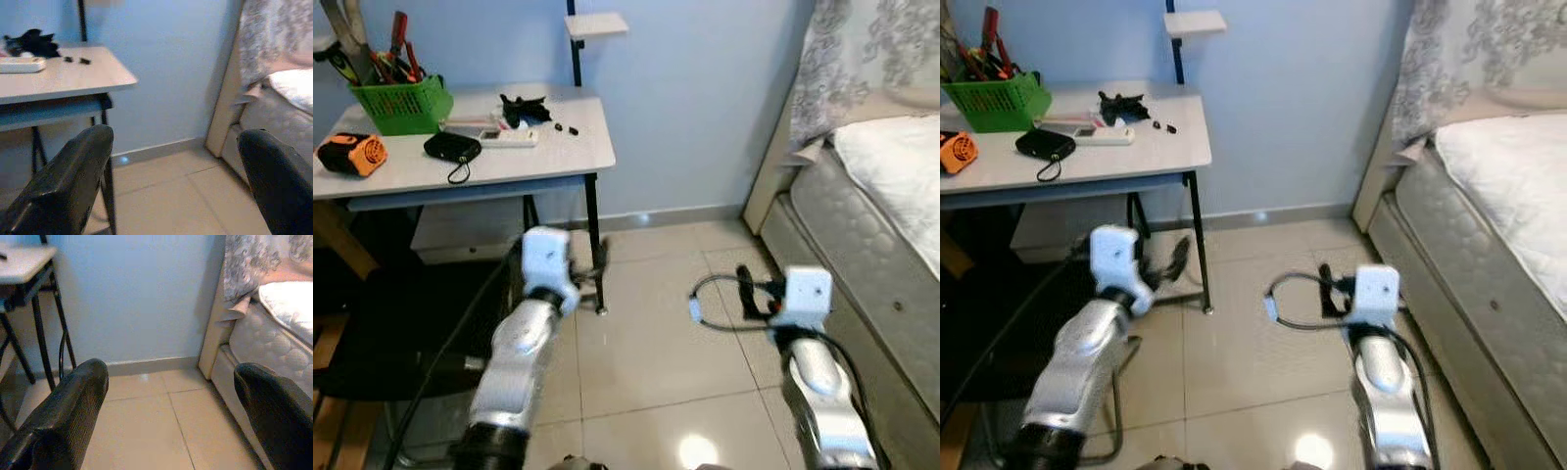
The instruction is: Clean up the room
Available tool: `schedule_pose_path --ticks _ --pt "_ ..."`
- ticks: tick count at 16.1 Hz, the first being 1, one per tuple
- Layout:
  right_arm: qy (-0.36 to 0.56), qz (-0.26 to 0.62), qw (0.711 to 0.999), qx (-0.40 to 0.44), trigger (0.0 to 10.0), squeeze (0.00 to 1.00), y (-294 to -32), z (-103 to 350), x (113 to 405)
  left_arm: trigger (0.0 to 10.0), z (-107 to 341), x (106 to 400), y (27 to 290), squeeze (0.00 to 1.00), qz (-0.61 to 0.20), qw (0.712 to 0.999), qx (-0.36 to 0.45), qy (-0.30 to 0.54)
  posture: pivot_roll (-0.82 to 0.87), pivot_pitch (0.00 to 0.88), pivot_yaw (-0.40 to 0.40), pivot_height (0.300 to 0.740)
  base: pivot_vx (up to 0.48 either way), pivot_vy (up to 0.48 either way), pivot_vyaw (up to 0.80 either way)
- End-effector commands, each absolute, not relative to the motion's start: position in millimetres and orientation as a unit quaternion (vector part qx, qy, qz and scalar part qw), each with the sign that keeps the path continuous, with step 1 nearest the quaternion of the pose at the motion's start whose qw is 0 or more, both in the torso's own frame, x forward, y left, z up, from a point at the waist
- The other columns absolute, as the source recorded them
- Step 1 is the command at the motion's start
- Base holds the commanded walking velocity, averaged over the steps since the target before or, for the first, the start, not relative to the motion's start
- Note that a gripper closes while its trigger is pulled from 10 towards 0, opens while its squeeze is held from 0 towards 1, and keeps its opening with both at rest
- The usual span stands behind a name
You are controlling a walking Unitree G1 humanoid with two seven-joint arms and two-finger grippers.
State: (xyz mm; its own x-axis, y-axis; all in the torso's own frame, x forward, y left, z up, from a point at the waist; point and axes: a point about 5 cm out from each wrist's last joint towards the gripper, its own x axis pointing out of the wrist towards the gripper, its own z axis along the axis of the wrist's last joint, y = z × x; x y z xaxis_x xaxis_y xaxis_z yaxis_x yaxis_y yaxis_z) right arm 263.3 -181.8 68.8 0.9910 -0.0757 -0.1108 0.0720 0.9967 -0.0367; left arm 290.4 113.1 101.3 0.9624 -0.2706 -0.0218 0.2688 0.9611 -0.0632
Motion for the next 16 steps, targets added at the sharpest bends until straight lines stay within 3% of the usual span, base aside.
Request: schedule_pose_path --ticks 1,2,3,4,5,10,16 --pt "0.058 -0.049 0.997 -0.010 10.0 1.00 -184 72 267 10.0 103 293 111 1.00 -0.136 0.990 -0.023 0.017 -0.10 0.000 0.028 0.740 0.000 0.000 0.00" --pt "0.045 -0.037 0.998 -0.018 10.0 1.00 -180 79 278 10.0 107 299 105 1.00 -0.172 0.982 -0.070 0.018 -0.10 0.000 0.030 0.740 0.000 0.000 -0.80" --pt "0.049 -0.041 0.998 -0.015 10.0 0.00 -180 79 284 10.0 111 305 104 0.00 -0.183 0.980 -0.079 0.013 -0.11 0.000 0.024 0.740 0.000 0.000 -0.76" --pt "0.055 -0.050 0.997 -0.017 10.0 0.00 -182 77 286 10.0 110 316 111 0.00 -0.147 0.988 -0.038 0.017 -0.11 0.000 0.024 0.740 0.000 0.000 -0.73" --pt "0.051 -0.042 0.997 -0.029 10.0 0.00 -182 77 285 10.0 109 318 112 0.00 -0.142 0.988 -0.048 0.021 -0.11 0.000 0.023 0.740 0.000 0.000 -0.66" --pt "0.044 -0.059 0.995 -0.061 10.0 0.00 -190 73 280 10.0 110 318 98 0.00 -0.174 0.985 -0.009 0.005 -0.12 0.000 0.030 0.740 0.000 0.248 -0.63" --pt "-0.004 -0.081 0.994 -0.076 10.0 0.00 -197 86 284 10.0 118 323 102 0.00 -0.161 0.987 -0.020 -0.020 -0.13 0.000 0.027 0.740 0.000 0.000 -0.63"
